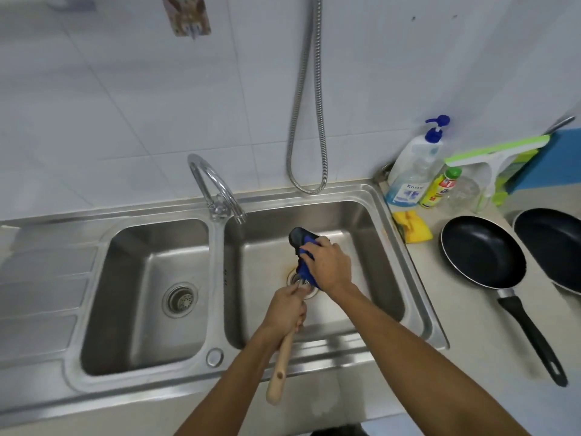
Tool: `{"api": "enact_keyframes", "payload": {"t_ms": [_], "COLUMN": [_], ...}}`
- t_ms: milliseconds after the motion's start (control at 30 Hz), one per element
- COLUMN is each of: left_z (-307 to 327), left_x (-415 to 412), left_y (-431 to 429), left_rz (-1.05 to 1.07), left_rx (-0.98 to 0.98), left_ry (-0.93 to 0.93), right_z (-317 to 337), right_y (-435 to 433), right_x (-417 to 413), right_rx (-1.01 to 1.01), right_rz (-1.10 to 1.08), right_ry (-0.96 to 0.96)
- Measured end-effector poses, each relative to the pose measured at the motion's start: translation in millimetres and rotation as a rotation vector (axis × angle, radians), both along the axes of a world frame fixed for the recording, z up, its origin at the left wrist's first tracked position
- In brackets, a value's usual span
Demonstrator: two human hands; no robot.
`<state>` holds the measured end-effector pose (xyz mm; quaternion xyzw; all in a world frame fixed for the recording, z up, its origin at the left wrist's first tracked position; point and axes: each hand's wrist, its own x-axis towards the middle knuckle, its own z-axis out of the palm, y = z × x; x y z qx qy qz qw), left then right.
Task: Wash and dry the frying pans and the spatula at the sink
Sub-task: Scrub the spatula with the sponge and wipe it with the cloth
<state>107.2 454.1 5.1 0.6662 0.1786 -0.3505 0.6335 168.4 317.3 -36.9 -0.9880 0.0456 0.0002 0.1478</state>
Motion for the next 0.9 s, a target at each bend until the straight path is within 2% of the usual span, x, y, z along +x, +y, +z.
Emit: {"api": "enact_keyframes", "payload": {"t_ms": [133,267,400,467,533,600,667,833,900], "left_z": [5.2,13.4,17.3,19.4,23.5,29.0,32.3,29.9,31.2], "left_x": [-5.6,-0.6,10.8,8.5,7.6,11.8,18.7,25.9,21.4], "left_y": [3.6,7.0,9.5,7.4,3.6,0.1,0.3,5.2,4.6], "left_rz": [0.021,0.043,0.059,0.025,0.002,-0.023,-0.024,-0.043,-0.048], "left_rx": [-0.022,-0.042,-0.039,-0.032,-0.023,-0.010,-0.014,-0.031,-0.045], "left_ry": [0.002,0.002,-0.005,-0.023,-0.034,-0.057,-0.068,-0.062,-0.062], "right_z": [-3.7,0.9,-11.3,-14.4,-8.0,4.2,11.6,4.0,4.6], "right_y": [-17.8,-17.4,2.8,-8.5,-22.7,-29.8,-27.2,-13.7,-22.9], "right_x": [21.4,25.9,-2.2,3.6,21.0,36.3,42.4,22.7,29.0], "right_rx": [-0.148,-0.083,-0.040,-0.124,-0.192,-0.159,-0.145,-0.191,-0.203], "right_rz": [-0.026,-0.155,0.076,0.143,0.085,-0.053,-0.102,0.240,0.220], "right_ry": [-0.018,-0.094,-0.157,-0.131,-0.107,-0.090,-0.123,-0.229,-0.237]}}
